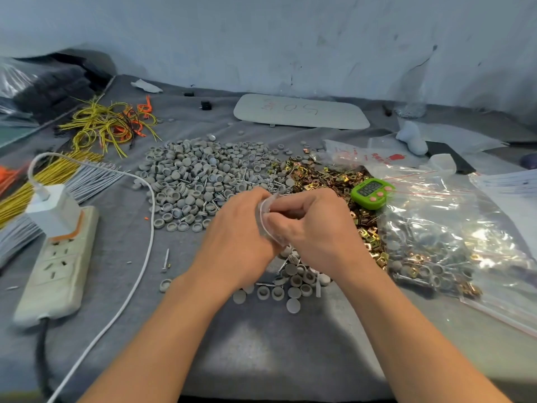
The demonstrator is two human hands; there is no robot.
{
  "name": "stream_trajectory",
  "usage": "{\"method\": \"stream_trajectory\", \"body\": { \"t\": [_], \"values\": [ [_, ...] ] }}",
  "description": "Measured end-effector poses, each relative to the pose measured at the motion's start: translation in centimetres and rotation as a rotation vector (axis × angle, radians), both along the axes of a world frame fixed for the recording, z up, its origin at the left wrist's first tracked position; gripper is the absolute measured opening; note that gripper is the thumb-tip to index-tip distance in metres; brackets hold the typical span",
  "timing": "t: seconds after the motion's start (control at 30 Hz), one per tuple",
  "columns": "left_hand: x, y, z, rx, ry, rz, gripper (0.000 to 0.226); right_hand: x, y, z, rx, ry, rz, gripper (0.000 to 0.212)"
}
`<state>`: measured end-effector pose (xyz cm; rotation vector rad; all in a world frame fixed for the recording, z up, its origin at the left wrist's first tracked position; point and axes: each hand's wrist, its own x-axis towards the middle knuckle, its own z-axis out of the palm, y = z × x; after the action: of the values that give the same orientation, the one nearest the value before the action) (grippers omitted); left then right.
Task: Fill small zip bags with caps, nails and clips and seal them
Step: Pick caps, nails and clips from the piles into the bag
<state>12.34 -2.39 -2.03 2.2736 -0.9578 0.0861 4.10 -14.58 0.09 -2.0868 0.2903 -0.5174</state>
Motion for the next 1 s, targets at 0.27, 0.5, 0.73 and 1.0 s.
{"method": "stream_trajectory", "body": {
  "t": [0.27,0.5,0.73,1.0],
  "values": [
    [0.8,1.3,0.4,-0.141,0.071,0.124,0.036,-2.0,-3.4,0.3,0.038,-0.056,-0.255,0.020],
    [1.0,1.5,0.2,-0.114,-0.001,0.186,0.036,-2.8,-5.2,-1.3,-0.406,0.572,-0.334,0.033],
    [0.5,1.0,0.0,-0.081,-0.028,0.163,0.040,-2.5,-5.5,-0.7,-0.489,0.668,-0.340,0.018],
    [0.6,0.9,-0.1,-0.059,-0.036,0.160,0.042,-3.0,-5.7,-0.7,-0.532,0.554,-0.361,0.016]
  ]
}}
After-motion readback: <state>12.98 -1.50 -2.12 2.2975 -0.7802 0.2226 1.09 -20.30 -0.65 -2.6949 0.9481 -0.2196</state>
